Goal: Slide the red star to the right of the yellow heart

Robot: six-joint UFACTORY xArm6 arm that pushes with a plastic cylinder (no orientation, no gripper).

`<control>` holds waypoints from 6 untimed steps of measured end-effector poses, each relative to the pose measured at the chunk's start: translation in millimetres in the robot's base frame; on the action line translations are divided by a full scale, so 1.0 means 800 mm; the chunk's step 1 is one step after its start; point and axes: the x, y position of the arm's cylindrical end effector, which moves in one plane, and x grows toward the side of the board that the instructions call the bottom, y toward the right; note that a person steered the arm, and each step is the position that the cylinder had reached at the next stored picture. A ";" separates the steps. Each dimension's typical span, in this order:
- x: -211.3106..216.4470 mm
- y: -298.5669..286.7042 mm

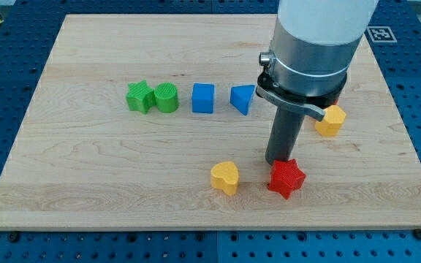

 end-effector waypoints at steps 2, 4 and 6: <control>-0.026 0.060; -0.020 0.152; -0.078 0.183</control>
